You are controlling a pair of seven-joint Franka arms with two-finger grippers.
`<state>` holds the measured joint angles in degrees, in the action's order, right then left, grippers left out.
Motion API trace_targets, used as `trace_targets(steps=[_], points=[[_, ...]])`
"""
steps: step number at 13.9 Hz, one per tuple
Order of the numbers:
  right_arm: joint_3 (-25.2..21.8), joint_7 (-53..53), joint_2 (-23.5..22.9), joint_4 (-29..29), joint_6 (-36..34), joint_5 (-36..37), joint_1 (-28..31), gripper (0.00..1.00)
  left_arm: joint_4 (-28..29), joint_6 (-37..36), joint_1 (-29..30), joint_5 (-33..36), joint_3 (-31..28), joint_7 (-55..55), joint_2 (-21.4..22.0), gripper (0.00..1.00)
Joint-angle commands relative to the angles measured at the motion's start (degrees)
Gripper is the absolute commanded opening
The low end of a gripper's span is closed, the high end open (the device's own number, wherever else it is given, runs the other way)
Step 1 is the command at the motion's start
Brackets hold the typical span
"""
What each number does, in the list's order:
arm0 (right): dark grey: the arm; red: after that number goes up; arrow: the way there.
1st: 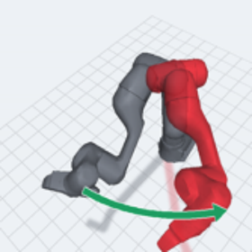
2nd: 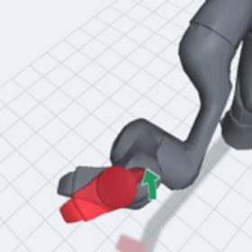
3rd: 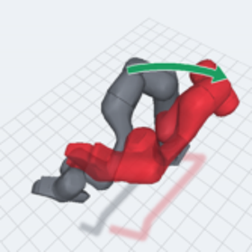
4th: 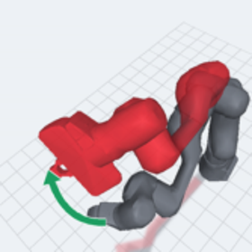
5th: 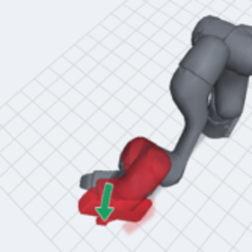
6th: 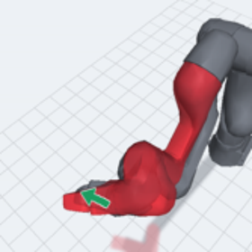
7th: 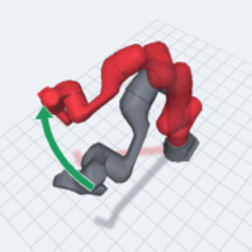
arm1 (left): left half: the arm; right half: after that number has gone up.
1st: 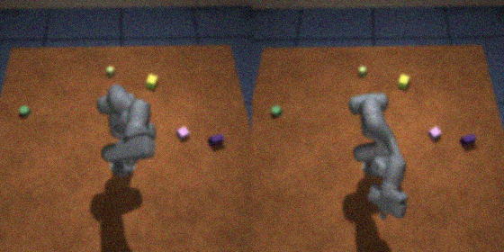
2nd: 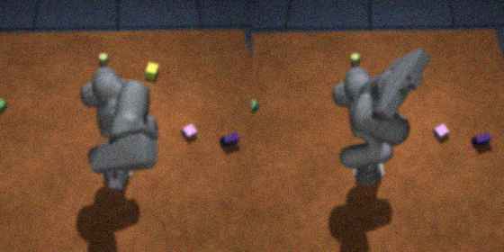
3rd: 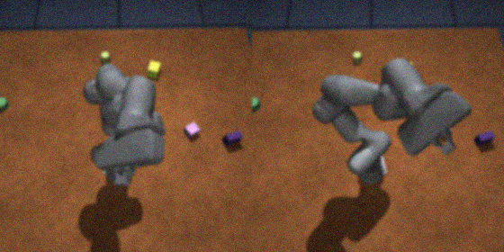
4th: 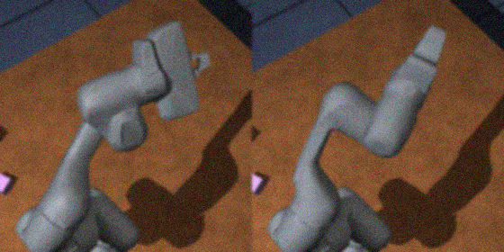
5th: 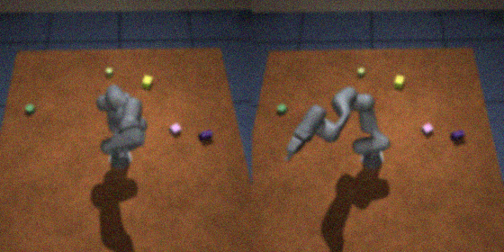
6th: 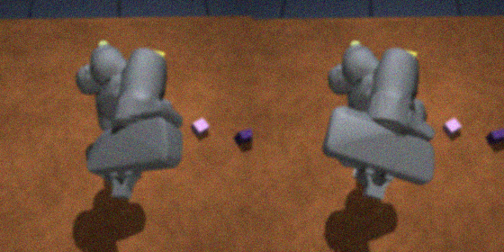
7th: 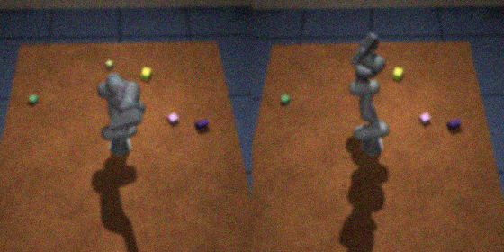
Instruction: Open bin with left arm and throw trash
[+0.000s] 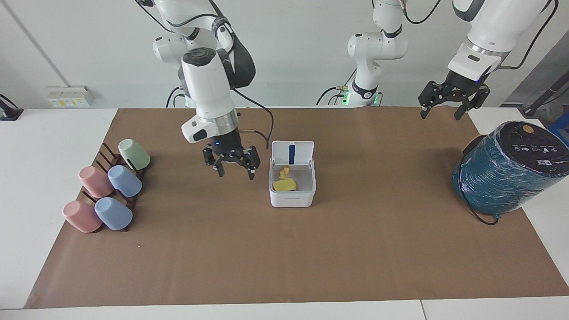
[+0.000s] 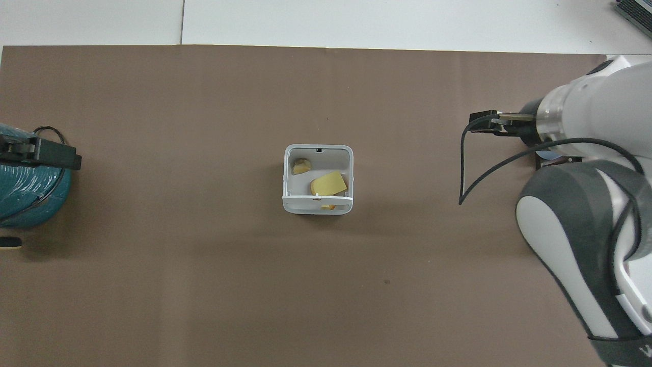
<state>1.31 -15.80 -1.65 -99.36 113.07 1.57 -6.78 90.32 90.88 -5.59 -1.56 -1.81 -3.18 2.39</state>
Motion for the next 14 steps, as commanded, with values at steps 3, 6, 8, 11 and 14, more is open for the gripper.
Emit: trace_targets(steps=[3, 6, 8, 11, 14], points=[[-4.10, 9.97, 1.04, 9.52, -18.12, 1.07, 2.74, 1.00, 0.82, -0.45, 0.41, 1.03, 0.40, 0.19, 1.04, 1.00], [-8.42, 14.74, 3.40, 9.72, -23.77, 0.19, 2.65, 1.00, 0.82, -1.06, 0.50, 0.95, 0.40, 0.02, 1.04, 1.00], [-8.51, 14.49, 4.20, 8.23, -23.78, 0.10, 2.39, 1.00, 0.83, -1.15, 0.50, 0.95, 0.40, 0.02, 1.13, 1.00], [-7.81, 14.05, 4.20, 8.22, -23.86, 0.10, 1.86, 1.00, 0.83, -1.06, 0.50, 0.95, 0.32, -0.07, 1.21, 1.00], [-7.55, 14.22, 4.20, 8.39, -23.95, 0.10, 1.77, 1.00, 1.35, -1.06, 1.37, 0.95, 0.32, -0.16, 1.30, 1.00]])
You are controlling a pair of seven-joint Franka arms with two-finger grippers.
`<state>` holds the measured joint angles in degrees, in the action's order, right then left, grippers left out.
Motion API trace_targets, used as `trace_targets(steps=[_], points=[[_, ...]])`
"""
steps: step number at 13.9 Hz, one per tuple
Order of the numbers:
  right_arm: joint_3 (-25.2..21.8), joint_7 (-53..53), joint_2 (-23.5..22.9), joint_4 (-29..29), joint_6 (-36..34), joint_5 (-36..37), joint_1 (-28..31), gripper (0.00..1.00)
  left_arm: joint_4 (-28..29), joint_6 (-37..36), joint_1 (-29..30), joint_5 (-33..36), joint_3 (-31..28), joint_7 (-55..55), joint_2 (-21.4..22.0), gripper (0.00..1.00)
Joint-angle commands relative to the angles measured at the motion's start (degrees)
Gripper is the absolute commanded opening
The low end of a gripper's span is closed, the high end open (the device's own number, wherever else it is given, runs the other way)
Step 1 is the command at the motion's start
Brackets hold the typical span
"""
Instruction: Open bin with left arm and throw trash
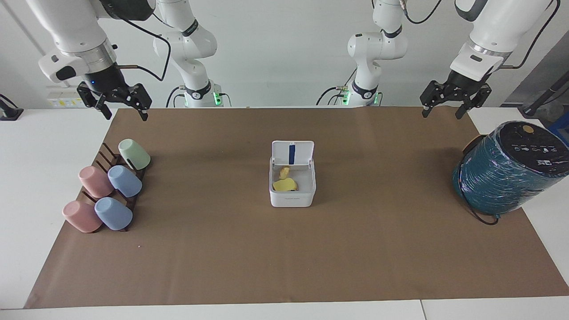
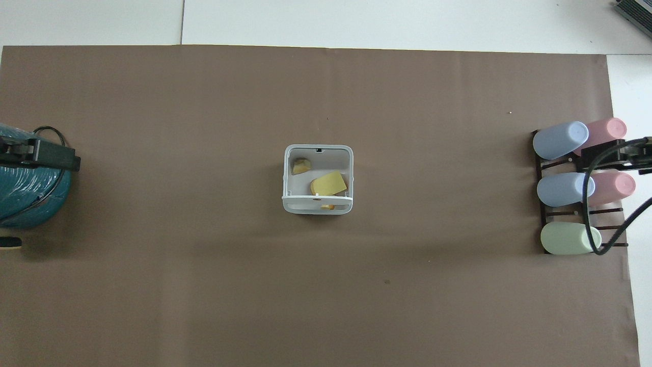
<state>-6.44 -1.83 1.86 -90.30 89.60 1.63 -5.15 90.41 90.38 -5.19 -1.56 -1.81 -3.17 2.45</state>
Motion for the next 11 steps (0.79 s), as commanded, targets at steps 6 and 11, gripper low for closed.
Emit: trace_targets(steps=[6, 11], points=[[0.29, 0.08, 0.69, -0.49, -1.71, 0.92, -0.57, 1.00, 2.76, -0.47, 1.14, 0.95, 0.32, 0.10, 2.03, 1.00], [0.20, 0.25, 0.78, -0.67, -1.53, 0.04, -0.21, 1.00, 3.02, -0.47, 1.14, 1.03, 0.32, -0.25, 2.12, 1.00]])
